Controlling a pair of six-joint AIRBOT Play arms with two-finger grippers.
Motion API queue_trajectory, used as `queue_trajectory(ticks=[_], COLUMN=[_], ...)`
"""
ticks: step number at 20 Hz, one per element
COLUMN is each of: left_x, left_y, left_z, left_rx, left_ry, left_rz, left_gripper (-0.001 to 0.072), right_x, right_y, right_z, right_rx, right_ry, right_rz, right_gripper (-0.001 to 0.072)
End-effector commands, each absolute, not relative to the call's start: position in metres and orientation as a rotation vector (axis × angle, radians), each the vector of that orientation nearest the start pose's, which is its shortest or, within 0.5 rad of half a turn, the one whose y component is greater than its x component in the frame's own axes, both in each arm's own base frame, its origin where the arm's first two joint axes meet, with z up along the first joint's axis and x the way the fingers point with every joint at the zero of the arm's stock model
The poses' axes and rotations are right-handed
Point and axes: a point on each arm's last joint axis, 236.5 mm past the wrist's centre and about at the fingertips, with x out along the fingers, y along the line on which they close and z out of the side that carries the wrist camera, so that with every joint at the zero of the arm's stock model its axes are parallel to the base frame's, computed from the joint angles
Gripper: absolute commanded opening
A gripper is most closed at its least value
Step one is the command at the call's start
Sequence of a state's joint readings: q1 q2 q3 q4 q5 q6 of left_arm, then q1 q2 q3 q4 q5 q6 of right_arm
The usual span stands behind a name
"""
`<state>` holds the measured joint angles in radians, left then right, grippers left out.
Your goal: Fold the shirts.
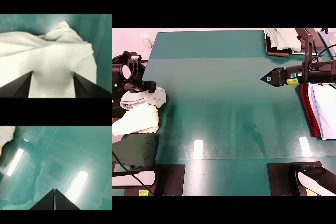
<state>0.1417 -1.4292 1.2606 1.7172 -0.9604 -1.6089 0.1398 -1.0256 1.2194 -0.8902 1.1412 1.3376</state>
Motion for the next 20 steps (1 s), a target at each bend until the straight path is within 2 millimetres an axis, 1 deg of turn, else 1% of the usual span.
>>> queue_trajectory(ticks=[1,2,3,4,5,6,7,8,9,10,11,12,13,14,15,16,18,20], left_x=[0.441,0.441,0.442,0.445,0.451,0.461,0.468,0.470,0.467,0.456,0.442,0.427,0.412,0.400,0.390,0.383,0.367,0.352], left_y=[0.101,0.101,0.101,0.101,0.100,0.096,0.092,0.084,0.071,0.052,0.029,0.006,-0.021,-0.046,-0.075,-0.103,-0.171,-0.240], left_z=[-0.019,-0.018,-0.013,-0.001,0.021,0.057,0.106,0.157,0.209,0.262,0.306,0.337,0.358,0.368,0.368,0.359,0.329,0.294], left_rx=[-0.018,-0.019,-0.019,-0.018,-0.021,-0.027,-0.022,0.008,0.043,0.079,0.113,0.142,0.159,0.166,0.179,0.195,0.234,0.291], left_ry=[1.168,1.168,1.163,1.144,1.092,1.003,0.889,0.778,0.669,0.562,0.469,0.406,0.362,0.344,0.349,0.379,0.468,0.543], left_rz=[0.246,0.247,0.248,0.249,0.246,0.233,0.227,0.206,0.176,0.137,0.087,0.033,-0.030,-0.094,-0.168,-0.243,-0.420,-0.587], left_gripper=[0.0540,0.0318,0.0052,0.0028,0.0029,0.0029,0.0028,0.0028,0.0028,0.0027,0.0027,0.0027,0.0027,0.0027,0.0027,0.0027,0.0027,0.0028], right_x=[0.348,0.348,0.348,0.347,0.346,0.345,0.345,0.345,0.345,0.344,0.343,0.342,0.340,0.338,0.336,0.334,0.330,0.329], right_y=[0.186,0.186,0.186,0.186,0.187,0.187,0.187,0.187,0.187,0.186,0.185,0.184,0.184,0.184,0.183,0.183,0.181,0.174], right_z=[0.177,0.177,0.178,0.179,0.183,0.191,0.205,0.223,0.246,0.268,0.287,0.306,0.321,0.336,0.349,0.360,0.378,0.391], right_rx=[0.283,0.283,0.284,0.286,0.288,0.281,0.272,0.260,0.248,0.235,0.221,0.210,0.201,0.194,0.186,0.181,0.171,0.168], right_ry=[0.875,0.875,0.875,0.872,0.862,0.842,0.812,0.770,0.714,0.661,0.614,0.566,0.529,0.493,0.463,0.434,0.390,0.357], right_rz=[0.666,0.666,0.667,0.669,0.672,0.676,0.682,0.689,0.696,0.703,0.704,0.705,0.709,0.713,0.716,0.717,0.718,0.702], right_gripper=[0.0019,0.0019,0.0019,0.0019,0.0019,0.0020,0.0019,0.0020,0.0019,0.0019,0.0019,0.0019,0.0019,0.0019,0.0019,0.0019,0.0019,0.0019])
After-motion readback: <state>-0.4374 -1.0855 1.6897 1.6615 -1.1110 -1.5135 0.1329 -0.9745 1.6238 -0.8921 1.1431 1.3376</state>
